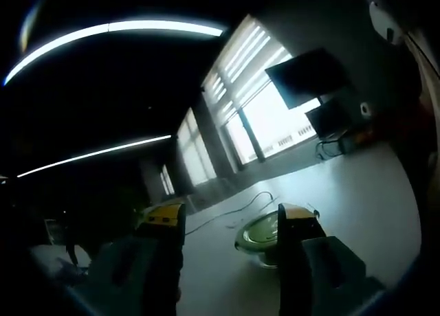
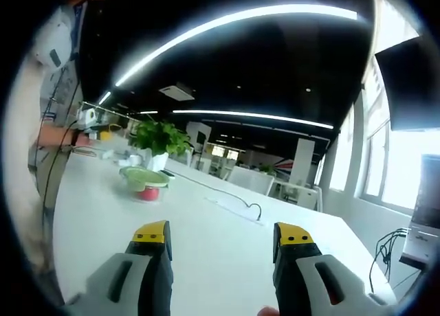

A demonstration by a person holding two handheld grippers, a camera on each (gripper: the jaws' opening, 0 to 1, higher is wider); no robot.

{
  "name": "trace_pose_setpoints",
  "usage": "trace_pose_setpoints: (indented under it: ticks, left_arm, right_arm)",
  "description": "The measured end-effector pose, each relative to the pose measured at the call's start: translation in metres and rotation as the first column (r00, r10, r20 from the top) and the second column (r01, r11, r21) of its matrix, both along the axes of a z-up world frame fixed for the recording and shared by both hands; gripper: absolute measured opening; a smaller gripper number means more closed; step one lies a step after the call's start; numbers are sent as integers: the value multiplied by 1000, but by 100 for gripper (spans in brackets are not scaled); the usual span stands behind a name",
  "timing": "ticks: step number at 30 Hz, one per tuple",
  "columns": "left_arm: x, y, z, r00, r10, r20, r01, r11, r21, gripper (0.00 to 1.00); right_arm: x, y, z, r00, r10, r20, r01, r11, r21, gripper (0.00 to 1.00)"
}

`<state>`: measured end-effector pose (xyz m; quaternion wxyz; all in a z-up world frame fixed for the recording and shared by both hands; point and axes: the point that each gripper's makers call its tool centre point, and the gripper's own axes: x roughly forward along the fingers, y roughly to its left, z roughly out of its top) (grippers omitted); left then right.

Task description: Pick up the tomato from the tabletop place it into the food storage container close the lid and lock the latches

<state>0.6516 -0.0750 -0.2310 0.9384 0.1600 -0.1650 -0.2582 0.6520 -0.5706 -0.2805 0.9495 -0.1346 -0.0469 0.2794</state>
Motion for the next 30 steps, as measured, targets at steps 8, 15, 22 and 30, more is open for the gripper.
trace_pose_setpoints:
  ticks: [8,15,22,30]
  left_arm:
    - [-1,0,1,1000,2,4,-2,1000,7,44]
    - [0,0,2,1000,5,6,-5,1000,6,44]
    - [1,1,2,1000,6,9,-6,1000,3,44]
    - [0,2,1,1000,5,9,-5,1000,-1,44]
  right_arm:
    - [1,2,0,1000,3,-1,-3,1000,-1,53]
    - [2,4,2,1000,7,1,-7,1000,-5,53]
    - [3,5,4,1000,8,3,-8,1000,-7,53]
    - [2,4,3,1000,7,2,-7,1000,-7,53]
